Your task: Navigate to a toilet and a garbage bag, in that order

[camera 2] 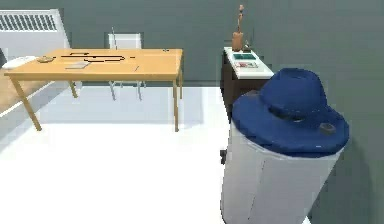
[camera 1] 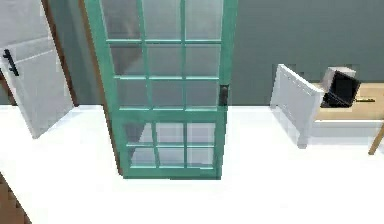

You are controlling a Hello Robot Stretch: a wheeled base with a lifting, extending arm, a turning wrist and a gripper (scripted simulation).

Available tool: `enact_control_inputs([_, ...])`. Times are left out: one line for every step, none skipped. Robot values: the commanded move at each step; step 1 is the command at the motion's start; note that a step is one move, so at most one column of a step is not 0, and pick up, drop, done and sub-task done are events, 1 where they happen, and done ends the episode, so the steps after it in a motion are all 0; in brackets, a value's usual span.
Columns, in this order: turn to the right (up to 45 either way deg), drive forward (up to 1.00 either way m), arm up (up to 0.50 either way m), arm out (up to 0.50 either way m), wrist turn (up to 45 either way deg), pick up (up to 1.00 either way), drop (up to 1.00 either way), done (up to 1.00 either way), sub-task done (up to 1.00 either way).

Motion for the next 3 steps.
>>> enact_control_inputs([-27.0,0.00,0.00,0.00,0.0,0.00,0.00,0.00,0.00])
enact_control_inputs([0.0,1.00,0.00,0.00,0.0,0.00,0.00,0.00,0.00])
enact_control_inputs([-9.0,0.00,0.00,0.00,0.0,0.00,0.00,0.00,0.00])
